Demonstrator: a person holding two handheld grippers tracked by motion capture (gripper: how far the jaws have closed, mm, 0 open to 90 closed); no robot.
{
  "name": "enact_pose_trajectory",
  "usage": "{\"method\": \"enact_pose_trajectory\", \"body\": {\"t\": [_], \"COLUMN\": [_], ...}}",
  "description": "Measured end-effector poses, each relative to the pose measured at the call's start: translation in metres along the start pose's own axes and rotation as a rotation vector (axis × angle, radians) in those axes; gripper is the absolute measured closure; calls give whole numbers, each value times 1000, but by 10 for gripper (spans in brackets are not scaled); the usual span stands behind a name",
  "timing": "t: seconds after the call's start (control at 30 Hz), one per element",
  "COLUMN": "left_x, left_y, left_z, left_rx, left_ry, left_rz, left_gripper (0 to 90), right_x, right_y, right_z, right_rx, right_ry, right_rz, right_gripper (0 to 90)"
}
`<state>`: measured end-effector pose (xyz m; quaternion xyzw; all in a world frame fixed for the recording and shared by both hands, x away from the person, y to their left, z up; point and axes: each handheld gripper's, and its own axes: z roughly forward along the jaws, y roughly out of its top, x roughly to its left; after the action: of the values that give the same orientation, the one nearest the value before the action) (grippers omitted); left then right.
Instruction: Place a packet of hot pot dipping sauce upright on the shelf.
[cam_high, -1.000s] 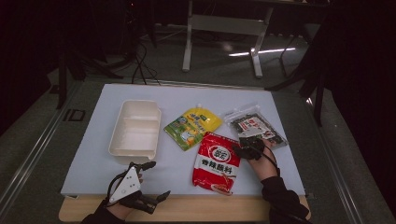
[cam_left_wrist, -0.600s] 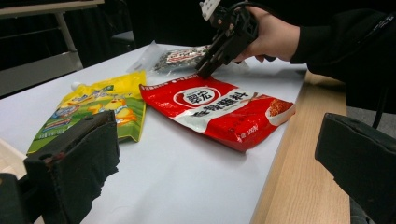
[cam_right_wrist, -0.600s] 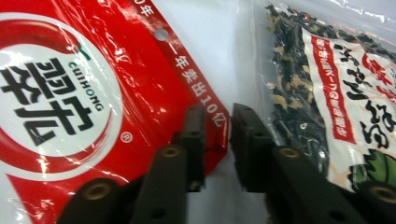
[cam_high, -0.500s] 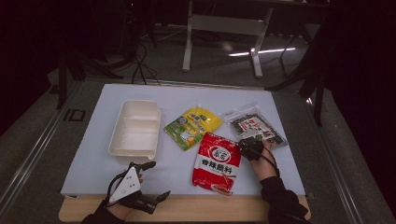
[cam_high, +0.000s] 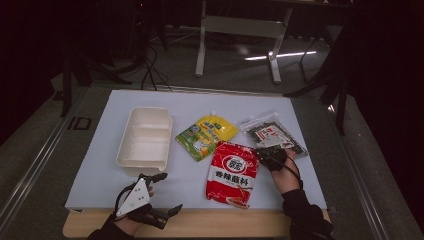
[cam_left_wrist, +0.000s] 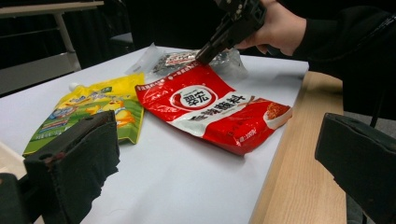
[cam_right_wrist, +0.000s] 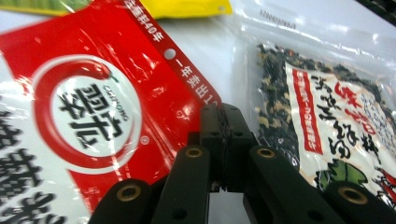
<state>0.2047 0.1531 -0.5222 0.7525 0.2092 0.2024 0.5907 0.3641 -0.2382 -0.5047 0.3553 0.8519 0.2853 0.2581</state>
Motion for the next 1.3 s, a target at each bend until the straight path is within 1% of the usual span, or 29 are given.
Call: {"method": "enact_pose_trajectory", "body": {"t": [0.2,0.23,0.27,0.33,0.37,0.4,0.57,0.67,0.7,0.73,0.77,0.83,0.9,0.93,0.97,1.03,1.1,1.17,1.2,1.3], "left_x": [1,1,1,1,1,1,0,-1,-2,-2,-2,-1,0,0,0,1,1,3,4,6], "left_y": [0,0,0,0,-1,0,0,2,4,4,6,10,14,18,18,25,32,38,41,45], "left_z": [1,1,1,1,1,2,3,3,4,4,5,9,12,15,15,19,23,27,30,36], "left_rx": [6,10,11,12,13,12,23,4,2,2,5,18,37,37,37,43,43,44,45,56], "left_ry": [4,7,9,9,10,9,14,14,9,9,1,-10,-5,-15,-15,-11,-8,-27,-32,-40], "left_rz": [-10,-10,-11,-13,-16,-15,-7,-6,-20,-20,-39,-81,-102,-114,-114,-117,-112,-117,-122,-115], "left_gripper": [9,9,9,9,9,9,9,9,9,9,9,9,9,9,9,9,9,9,9,9], "right_x": [2,2,3,3,4,6,12,17,17,17,19,22,25,26,26,29,31,34,35,40], "right_y": [4,5,7,7,11,13,19,22,23,23,24,26,28,29,29,33,35,37,38,39], "right_z": [-7,-11,-15,-15,-24,-27,-37,-43,-45,-45,-48,-53,-59,-62,-62,-74,-84,-95,-98,-109], "right_rx": [-18,-36,-48,-48,-80,-90,-121,-140,-147,-147,-151,-162,-174,-178,-178,-203,-228,-251,-257,-277], "right_ry": [11,18,34,34,54,47,56,59,62,62,73,70,72,78,78,77,86,89,92,99], "right_rz": [-8,2,6,6,6,-2,-22,-35,-39,-39,-42,-51,-61,-67,-67,-84,-86,-98,-103,-122], "right_gripper": [898,898,898,898,899,899,900,900,900,900,900,900,900,900,900,900,900,900,900,899]}}
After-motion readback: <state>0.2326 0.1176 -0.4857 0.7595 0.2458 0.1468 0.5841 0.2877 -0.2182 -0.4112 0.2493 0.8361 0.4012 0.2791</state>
